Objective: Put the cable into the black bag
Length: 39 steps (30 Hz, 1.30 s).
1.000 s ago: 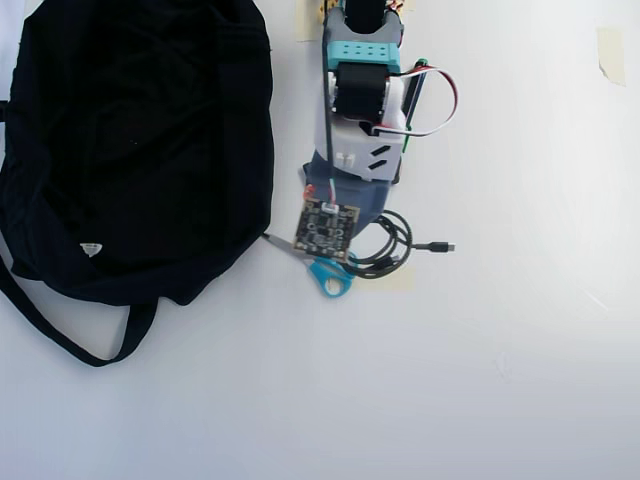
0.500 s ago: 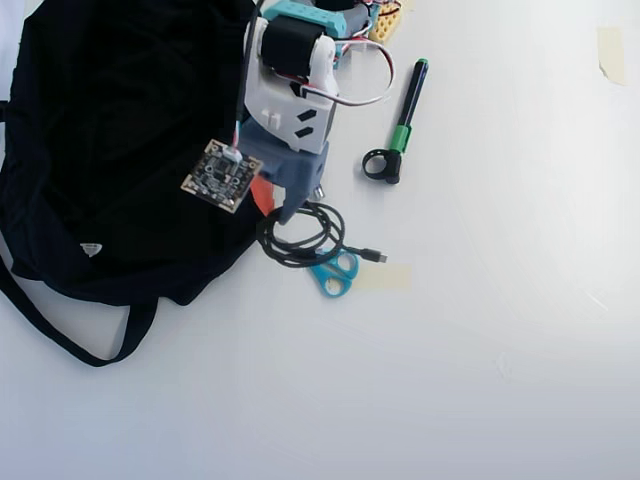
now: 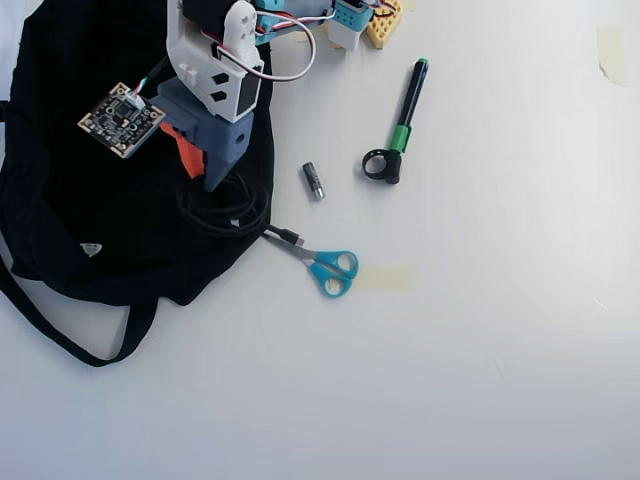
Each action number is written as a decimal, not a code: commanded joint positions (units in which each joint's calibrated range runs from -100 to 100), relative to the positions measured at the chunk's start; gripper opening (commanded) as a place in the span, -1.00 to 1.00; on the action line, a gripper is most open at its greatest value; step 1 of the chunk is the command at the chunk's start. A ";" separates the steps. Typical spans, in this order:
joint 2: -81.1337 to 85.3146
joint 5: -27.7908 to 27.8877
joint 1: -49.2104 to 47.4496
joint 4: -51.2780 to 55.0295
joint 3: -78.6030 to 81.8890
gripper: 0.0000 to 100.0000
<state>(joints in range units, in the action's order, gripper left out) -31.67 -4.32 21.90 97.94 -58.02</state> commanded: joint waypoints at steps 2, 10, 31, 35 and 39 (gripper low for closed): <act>4.78 1.44 4.36 0.94 -3.71 -0.95; 6.36 2.07 8.84 1.20 -4.51 -0.95; 27.36 2.07 26.72 -39.89 59.55 -0.95; 26.28 0.76 28.29 -53.32 65.12 -0.95; 26.28 0.76 29.79 -56.08 70.96 -0.96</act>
<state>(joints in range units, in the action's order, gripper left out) -8.01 -3.49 50.33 42.98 10.53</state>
